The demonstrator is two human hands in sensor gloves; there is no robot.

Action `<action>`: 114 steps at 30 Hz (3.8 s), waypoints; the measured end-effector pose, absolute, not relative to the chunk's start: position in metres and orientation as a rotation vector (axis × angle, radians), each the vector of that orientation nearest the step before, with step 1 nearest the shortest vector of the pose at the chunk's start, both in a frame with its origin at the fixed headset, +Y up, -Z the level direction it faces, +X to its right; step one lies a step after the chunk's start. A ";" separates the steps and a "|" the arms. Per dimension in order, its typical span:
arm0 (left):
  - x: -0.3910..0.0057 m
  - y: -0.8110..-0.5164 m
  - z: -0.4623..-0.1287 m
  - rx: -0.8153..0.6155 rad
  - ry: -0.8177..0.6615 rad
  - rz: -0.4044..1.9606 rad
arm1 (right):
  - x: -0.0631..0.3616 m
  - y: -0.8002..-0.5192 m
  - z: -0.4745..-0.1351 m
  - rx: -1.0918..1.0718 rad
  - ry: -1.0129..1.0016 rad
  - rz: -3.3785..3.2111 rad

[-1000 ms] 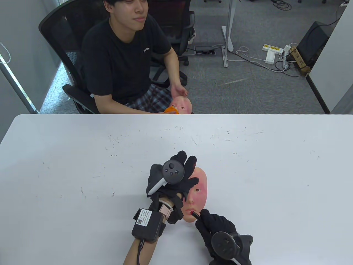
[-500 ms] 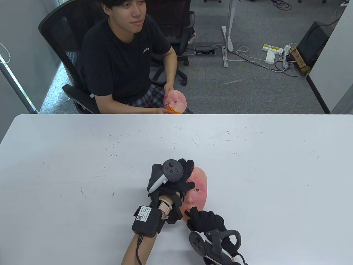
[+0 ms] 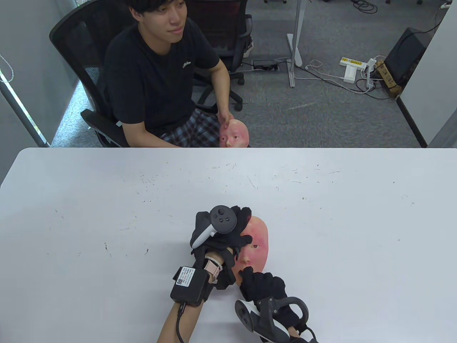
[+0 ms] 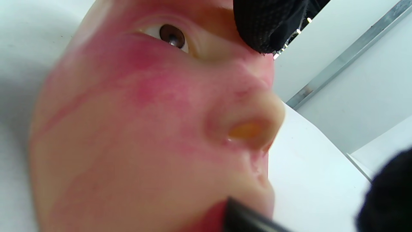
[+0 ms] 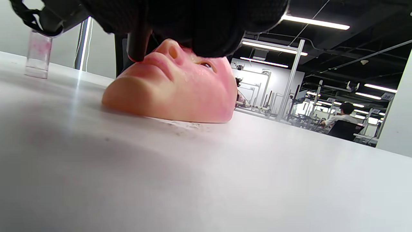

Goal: Apply lipstick on mannequin lips

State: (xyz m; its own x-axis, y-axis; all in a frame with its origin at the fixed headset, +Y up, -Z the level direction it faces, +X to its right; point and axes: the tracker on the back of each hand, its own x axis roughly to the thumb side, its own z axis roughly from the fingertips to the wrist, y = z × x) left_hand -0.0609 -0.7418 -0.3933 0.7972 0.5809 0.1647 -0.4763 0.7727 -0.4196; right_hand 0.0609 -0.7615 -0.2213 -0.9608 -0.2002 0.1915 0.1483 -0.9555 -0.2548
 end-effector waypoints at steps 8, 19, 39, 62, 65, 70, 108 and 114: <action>-0.061 -0.742 -0.394 -0.377 -0.289 0.575 | 0.064 -0.761 -0.220 -0.296 0.402 -2.936; -0.061 -0.742 -0.394 -0.389 -0.291 0.584 | 0.073 -0.761 -0.221 -0.225 0.438 -2.995; -0.061 -0.743 -0.394 -0.406 -0.298 0.590 | 0.088 -0.762 -0.223 -0.213 0.270 -3.102; -0.062 -0.744 -0.394 -0.412 -0.304 0.594 | 0.078 -0.760 -0.215 -0.269 0.286 -3.067; -0.062 -0.744 -0.394 -0.413 -0.303 0.595 | 0.084 -0.760 -0.217 -0.218 0.260 -3.103; -0.063 -0.744 -0.394 -0.414 -0.305 0.598 | 0.087 -0.762 -0.224 -0.165 0.176 -3.128; -0.063 -0.746 -0.395 -0.429 -0.312 0.583 | 0.042 -0.764 -0.208 -0.319 0.508 -2.596; -0.063 -0.746 -0.395 -0.425 -0.316 0.581 | 0.036 -0.769 -0.208 -0.355 0.532 -2.488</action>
State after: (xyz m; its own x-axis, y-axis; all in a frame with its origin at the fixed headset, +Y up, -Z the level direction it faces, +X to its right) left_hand -0.0628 -0.7463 -0.3946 0.7922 0.5868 0.1674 -0.4594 0.7541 -0.4694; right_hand 0.0356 -0.7691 -0.2081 -0.8053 -0.5774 0.1343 0.4720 -0.7616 -0.4441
